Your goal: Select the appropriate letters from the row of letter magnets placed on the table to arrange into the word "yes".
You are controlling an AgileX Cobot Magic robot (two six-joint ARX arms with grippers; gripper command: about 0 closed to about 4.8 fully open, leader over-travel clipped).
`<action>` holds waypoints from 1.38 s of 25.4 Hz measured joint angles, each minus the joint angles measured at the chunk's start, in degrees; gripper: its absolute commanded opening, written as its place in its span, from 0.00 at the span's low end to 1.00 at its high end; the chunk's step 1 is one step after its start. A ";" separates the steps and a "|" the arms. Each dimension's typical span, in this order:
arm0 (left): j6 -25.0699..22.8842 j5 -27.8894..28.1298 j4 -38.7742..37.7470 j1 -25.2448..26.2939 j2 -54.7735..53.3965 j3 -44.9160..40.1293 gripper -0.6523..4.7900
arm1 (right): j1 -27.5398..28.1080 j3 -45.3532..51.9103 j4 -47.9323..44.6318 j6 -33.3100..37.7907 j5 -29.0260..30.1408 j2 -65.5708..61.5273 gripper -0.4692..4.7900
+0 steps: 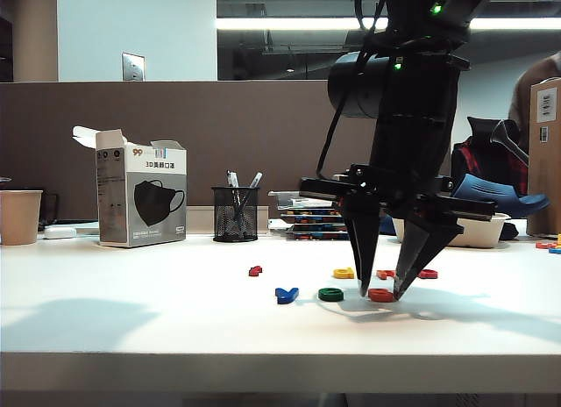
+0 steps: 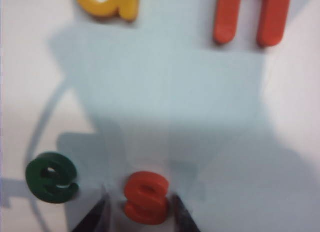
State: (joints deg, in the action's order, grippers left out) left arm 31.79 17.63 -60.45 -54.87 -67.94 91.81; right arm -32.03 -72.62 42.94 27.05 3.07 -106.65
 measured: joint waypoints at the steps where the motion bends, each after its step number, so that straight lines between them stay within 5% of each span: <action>1: 0.00 0.00 0.00 0.00 0.00 0.00 0.11 | 0.00 0.00 0.00 -0.02 0.00 0.00 0.44; 25: -0.02 0.00 0.00 0.00 0.00 0.00 0.11 | 0.20 -0.87 2.86 -0.04 0.00 3.82 0.43; 35: -0.02 0.00 0.02 0.00 0.00 0.00 0.11 | 0.33 -5.01 6.64 -3.17 -4.59 11.21 0.08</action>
State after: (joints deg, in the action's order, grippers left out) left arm 31.77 17.63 -60.42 -54.87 -67.94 91.81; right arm -31.70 -77.62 49.58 23.88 -1.52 -95.44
